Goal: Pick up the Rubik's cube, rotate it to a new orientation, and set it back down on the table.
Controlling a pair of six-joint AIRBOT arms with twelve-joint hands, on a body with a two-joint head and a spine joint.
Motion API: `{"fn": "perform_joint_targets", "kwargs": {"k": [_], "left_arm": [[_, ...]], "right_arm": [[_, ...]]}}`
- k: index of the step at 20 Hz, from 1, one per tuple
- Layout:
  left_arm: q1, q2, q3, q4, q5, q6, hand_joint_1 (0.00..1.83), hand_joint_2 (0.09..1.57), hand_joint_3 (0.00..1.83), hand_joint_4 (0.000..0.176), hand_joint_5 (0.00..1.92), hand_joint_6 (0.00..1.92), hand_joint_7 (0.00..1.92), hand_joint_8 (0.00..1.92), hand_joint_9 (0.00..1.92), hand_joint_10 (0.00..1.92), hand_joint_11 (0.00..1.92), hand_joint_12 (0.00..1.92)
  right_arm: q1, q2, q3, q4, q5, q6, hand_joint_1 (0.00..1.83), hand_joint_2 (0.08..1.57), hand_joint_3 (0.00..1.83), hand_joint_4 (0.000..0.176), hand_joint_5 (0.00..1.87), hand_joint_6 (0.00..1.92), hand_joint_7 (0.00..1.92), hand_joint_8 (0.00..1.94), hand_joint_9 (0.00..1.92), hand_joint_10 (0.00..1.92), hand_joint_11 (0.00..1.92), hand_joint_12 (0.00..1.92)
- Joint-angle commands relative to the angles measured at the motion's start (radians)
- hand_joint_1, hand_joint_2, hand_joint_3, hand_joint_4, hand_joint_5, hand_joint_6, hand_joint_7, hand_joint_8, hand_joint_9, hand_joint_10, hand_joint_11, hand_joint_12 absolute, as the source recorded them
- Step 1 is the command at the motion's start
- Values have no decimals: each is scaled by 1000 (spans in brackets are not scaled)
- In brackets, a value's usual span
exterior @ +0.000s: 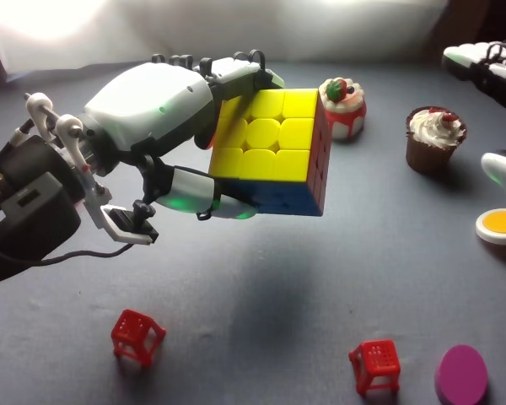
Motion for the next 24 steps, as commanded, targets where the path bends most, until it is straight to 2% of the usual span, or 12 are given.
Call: {"fn": "perform_joint_targets", "kwargs": {"k": [1, 2, 5, 6, 8, 12, 13, 15, 17, 18, 19, 24], "left_arm": [[-6, 7, -5, -12, -163, -15, 1202, 1242, 8, 0, 652, 1331, 840, 1469, 860, 1723, 870, 1920], [-6, 7, -6, -10, -164, -15, 1204, 1230, 0, 0, 667, 1335, 874, 1378, 868, 1566, 858, 1865], [-5, 7, -10, -3, -167, -15, 980, 1367, 26, 0, 529, 1653, 706, 1176, 671, 1443, 585, 1863], [-5, 7, -10, -3, -166, -15, 1101, 1291, 0, 0, 644, 1555, 771, 1284, 739, 1410, 614, 1817], [-4, 7, -10, -2, -166, -16, 1214, 1236, 0, 0, 753, 1112, 817, 1550, 869, 1868, 918, 1917], [-5, 7, -11, 4, -167, -18, 1220, 1214, 0, 0, 795, 1081, 832, 1501, 741, 1793, 775, 1921], [-5, 6, -12, 5, -169, -19, 1220, 1223, 0, 0, 754, 1099, 838, 1526, 877, 1799, 880, 1921], [-5, 6, -13, 10, -171, -20, 1176, 1224, 0, 0, 785, 1231, 788, 1449, 636, 1760, 603, 1921], [-4, 7, -14, 12, -174, -20, 1196, 1223, 0, 0, 808, 1172, 778, 1529, 716, 1898, 748, 1921], [-5, 6, -14, 13, -174, -21, 1224, 1207, 0, 0, 804, 1107, 856, 1469, 820, 1778, 789, 1921], [-4, 6, -14, 13, -176, -21, 1161, 1254, 9, 0, 698, 1374, 766, 1500, 669, 1887, 647, 1921], [-2, 9, -18, 21, -193, -25, 1160, 1225, 20, 4, 786, 1297, 759, 1479, 753, 1869, 774, 1921]], "right_arm": [[19, -7, 13, -1, 118, 6, 191, 1519, 136, 0, 0, 0, 21, 5, 79, 12, 0, 357], [24, -14, 21, -4, 115, 6, 47, 1506, 76, 0, 0, 0, 37, 5, 99, 15, 0, 551], [52, -44, 55, -25, 96, 6, 1, 1405, 0, 0, 0, 0, 22, 4, 90, 8, 0, 558], [64, -61, 75, -36, 89, 6, 0, 1283, 0, 0, 22, 6, 38, 5, 96, 8, 0, 496], [80, -86, 103, -50, 87, 6, 0, 1205, 0, 0, 52, 9, 45, 2, 72, 10, 0, 416], [109, -111, 127, -70, 80, 6, 0, 1169, 0, 0, 72, 7, 61, 1, 90, 11, 0, 668], [119, -117, 133, -77, 73, 6, 0, 1150, 0, 0, 82, 6, 39, 1, 82, 5, 0, 487], [134, -132, 148, -89, 57, 6, 0, 1125, 0, 18, 107, 14, 67, 11, 108, 14, 0, 410], [146, -147, 163, -99, 46, 6, 0, 1118, 0, 2, 88, 10, 73, 2, 110, 9, 0, 264], [156, -156, 171, -105, 38, 6, 0, 1123, 0, 0, 83, 9, 71, 1, 114, 9, 0, 249], [165, -166, 181, -111, 26, 6, 0, 1114, 0, 0, 72, 4, 57, 1, 108, 5, 0, 216], [180, -199, 222, -121, -2, 6, 0, 1089, 0, 0, 34, 5, 55, 8, 79, 1, 0, 167]]}}
